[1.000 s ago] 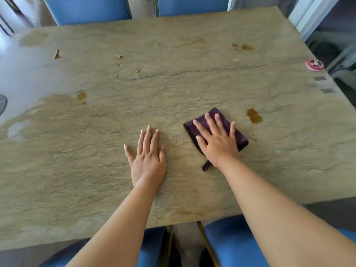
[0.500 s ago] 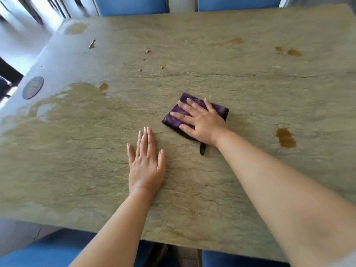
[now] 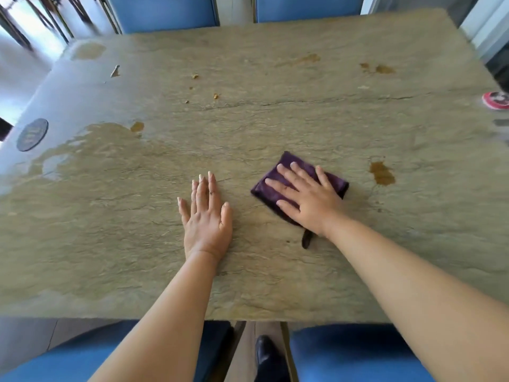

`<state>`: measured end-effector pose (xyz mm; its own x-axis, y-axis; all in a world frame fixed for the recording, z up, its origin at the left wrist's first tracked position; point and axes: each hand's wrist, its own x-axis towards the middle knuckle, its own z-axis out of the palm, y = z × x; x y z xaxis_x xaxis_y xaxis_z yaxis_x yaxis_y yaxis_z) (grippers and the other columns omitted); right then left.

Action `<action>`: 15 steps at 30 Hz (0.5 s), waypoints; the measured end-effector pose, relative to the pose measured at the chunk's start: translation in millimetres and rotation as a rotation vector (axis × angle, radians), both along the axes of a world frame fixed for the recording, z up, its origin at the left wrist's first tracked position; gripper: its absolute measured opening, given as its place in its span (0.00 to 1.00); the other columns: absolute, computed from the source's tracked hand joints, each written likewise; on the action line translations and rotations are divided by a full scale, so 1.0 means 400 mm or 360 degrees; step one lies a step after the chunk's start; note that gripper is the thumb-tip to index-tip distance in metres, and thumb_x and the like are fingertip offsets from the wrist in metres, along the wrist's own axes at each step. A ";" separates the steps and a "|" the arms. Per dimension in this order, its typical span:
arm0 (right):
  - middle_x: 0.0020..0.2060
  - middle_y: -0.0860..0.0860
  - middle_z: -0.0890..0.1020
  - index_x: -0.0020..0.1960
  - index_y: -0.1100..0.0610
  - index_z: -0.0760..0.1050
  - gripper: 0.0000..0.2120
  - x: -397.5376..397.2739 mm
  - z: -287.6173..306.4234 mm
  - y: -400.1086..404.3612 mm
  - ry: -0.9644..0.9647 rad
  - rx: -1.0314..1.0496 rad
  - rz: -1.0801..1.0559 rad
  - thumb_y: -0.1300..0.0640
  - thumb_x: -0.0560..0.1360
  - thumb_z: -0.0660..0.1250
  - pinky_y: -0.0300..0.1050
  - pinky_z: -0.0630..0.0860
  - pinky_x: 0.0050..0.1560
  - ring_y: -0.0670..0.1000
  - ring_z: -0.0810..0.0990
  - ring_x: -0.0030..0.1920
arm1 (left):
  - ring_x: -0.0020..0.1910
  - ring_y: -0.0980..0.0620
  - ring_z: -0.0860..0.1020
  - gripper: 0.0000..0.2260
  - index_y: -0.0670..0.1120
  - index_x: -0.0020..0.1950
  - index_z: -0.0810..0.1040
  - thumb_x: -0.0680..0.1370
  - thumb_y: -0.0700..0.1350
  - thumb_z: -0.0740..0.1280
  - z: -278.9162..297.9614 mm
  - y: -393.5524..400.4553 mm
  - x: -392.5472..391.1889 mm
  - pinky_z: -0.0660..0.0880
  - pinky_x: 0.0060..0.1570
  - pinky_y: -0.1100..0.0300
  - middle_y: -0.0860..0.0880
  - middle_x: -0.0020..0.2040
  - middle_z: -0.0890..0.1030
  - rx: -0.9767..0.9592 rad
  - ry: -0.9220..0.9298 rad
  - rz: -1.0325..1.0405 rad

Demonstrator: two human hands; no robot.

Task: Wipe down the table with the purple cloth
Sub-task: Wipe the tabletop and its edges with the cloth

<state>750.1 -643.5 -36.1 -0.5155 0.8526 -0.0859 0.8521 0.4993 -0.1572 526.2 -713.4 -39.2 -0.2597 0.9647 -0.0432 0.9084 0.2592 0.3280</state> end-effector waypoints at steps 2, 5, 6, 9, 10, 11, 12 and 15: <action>0.78 0.44 0.45 0.75 0.37 0.45 0.26 -0.012 0.002 -0.028 -0.0060 -0.0029 -0.0647 0.37 0.78 0.40 0.60 0.38 0.73 0.49 0.41 0.77 | 0.78 0.53 0.38 0.31 0.53 0.78 0.36 0.76 0.58 0.39 0.003 -0.004 0.002 0.35 0.75 0.46 0.51 0.80 0.43 -0.0048 0.0016 -0.0037; 0.77 0.47 0.40 0.76 0.40 0.40 0.26 -0.067 0.011 -0.139 -0.0098 -0.0067 -0.0679 0.40 0.79 0.40 0.64 0.36 0.72 0.53 0.37 0.77 | 0.78 0.51 0.37 0.28 0.55 0.79 0.42 0.81 0.57 0.47 0.013 -0.007 0.007 0.35 0.74 0.44 0.51 0.80 0.42 -0.0161 0.0067 -0.0063; 0.78 0.48 0.41 0.76 0.40 0.40 0.26 -0.059 0.017 -0.180 -0.0067 -0.0044 -0.0465 0.39 0.79 0.40 0.65 0.38 0.73 0.54 0.37 0.77 | 0.78 0.50 0.37 0.27 0.55 0.79 0.46 0.81 0.57 0.48 0.019 -0.009 0.016 0.35 0.74 0.43 0.51 0.80 0.42 -0.0205 0.0053 -0.0053; 0.78 0.46 0.48 0.76 0.38 0.48 0.25 0.062 0.021 -0.249 -0.0058 0.0000 0.0366 0.39 0.79 0.45 0.63 0.41 0.73 0.53 0.42 0.77 | 0.78 0.51 0.36 0.25 0.56 0.79 0.52 0.81 0.59 0.48 0.040 -0.019 0.084 0.33 0.73 0.42 0.53 0.80 0.44 -0.0228 -0.0114 -0.0054; 0.78 0.44 0.48 0.76 0.37 0.49 0.25 0.116 0.024 -0.246 -0.0078 -0.0029 0.0545 0.39 0.80 0.46 0.61 0.39 0.74 0.51 0.42 0.77 | 0.78 0.52 0.37 0.25 0.56 0.79 0.53 0.82 0.59 0.48 0.047 -0.022 0.120 0.33 0.73 0.42 0.54 0.80 0.45 -0.0214 -0.0162 -0.0115; 0.77 0.43 0.47 0.75 0.36 0.49 0.24 0.167 0.022 -0.235 -0.0105 -0.0043 0.0603 0.39 0.80 0.47 0.59 0.37 0.74 0.50 0.41 0.77 | 0.77 0.54 0.37 0.24 0.56 0.78 0.54 0.82 0.58 0.48 0.050 -0.025 0.157 0.33 0.73 0.41 0.56 0.80 0.46 -0.0196 -0.0190 -0.0194; 0.77 0.43 0.47 0.75 0.35 0.48 0.24 0.209 0.017 -0.218 -0.0130 -0.0023 0.0544 0.38 0.80 0.46 0.60 0.38 0.74 0.49 0.42 0.77 | 0.77 0.55 0.38 0.24 0.56 0.78 0.55 0.82 0.57 0.48 0.053 -0.027 0.194 0.32 0.72 0.40 0.57 0.80 0.47 -0.0178 -0.0207 -0.0271; 0.77 0.43 0.51 0.75 0.35 0.50 0.25 0.250 0.012 -0.155 -0.0108 0.0064 -0.0205 0.37 0.77 0.42 0.65 0.47 0.73 0.49 0.47 0.77 | 0.77 0.59 0.38 0.23 0.56 0.78 0.56 0.82 0.54 0.49 0.056 -0.026 0.284 0.32 0.72 0.38 0.60 0.79 0.49 -0.0160 -0.0228 -0.0400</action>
<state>850.1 -705.6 -31.1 -0.3957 0.9148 -0.0811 0.9175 0.3899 -0.0793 640.0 -723.7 -16.9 0.0024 0.9870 -0.1605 0.8945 0.0697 0.4417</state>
